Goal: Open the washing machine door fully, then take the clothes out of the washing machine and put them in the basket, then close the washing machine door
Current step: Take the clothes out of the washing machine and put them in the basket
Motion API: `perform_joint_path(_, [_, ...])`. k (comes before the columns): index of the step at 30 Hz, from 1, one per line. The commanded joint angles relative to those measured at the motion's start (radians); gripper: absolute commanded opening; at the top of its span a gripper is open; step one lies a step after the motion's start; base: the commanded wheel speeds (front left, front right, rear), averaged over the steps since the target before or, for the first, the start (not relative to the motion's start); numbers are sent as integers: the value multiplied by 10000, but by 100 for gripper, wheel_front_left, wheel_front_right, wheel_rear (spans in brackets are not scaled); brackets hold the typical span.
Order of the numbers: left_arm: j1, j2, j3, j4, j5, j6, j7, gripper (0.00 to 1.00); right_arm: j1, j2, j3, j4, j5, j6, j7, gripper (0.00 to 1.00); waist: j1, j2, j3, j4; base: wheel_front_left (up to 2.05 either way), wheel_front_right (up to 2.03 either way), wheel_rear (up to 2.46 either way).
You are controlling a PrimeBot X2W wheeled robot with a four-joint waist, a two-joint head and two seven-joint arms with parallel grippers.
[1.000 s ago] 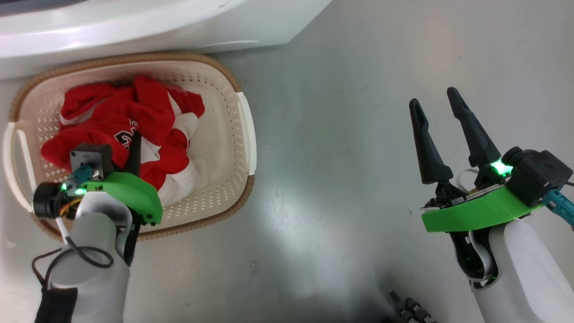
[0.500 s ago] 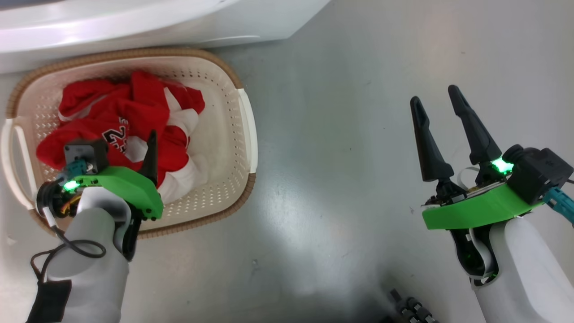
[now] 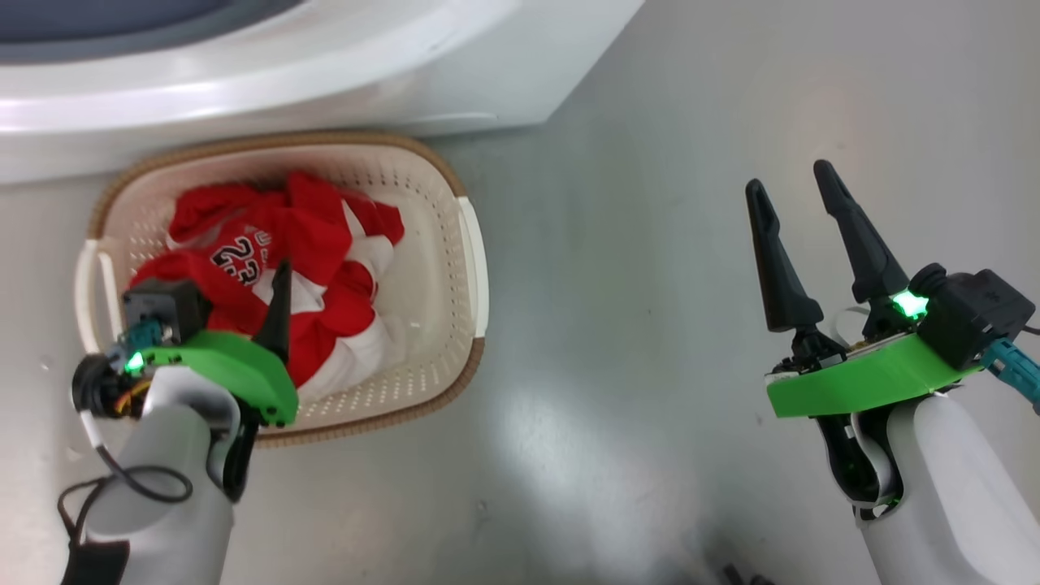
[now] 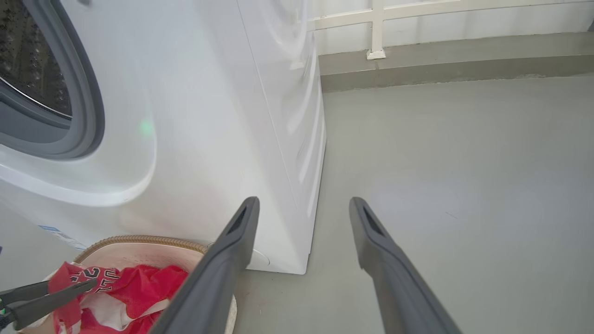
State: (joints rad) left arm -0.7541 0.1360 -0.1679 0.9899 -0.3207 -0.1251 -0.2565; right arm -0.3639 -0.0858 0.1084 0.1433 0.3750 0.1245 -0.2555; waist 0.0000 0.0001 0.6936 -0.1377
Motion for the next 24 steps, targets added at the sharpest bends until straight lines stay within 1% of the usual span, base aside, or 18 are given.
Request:
perform_joint_path(1, [484,373,204,-240,91,-55,-53,100,476,-39,172,-139,-15,62,-63,100,0,-1,-530,147,0,0,0])
perform_joint_path(6, [765,405,284,-444,149,-55,-53,100,674,-81,164,-52,13,62,-63,100,0,-1,-1000,223,0,0,0])
perform_joint_path(13, [1357,401,544,-1181,225,-55,-53,100,980,-103,181,88,50,62,-63,100,0,-1,-1801,318,0,0,0])
perform_joint_path(18, [1923,346,983,-1922,581,-55,-53,100,1211,-173,216,188,75,62,-63,100,0,-1,-2425,379,0,0,0])
perform_joint_path(24, [2771,78,1721,-2928,1118,-55,-53,100,1625,-341,165,301,95,62,-63,100,0,-1,-3296,485,0,0,0])
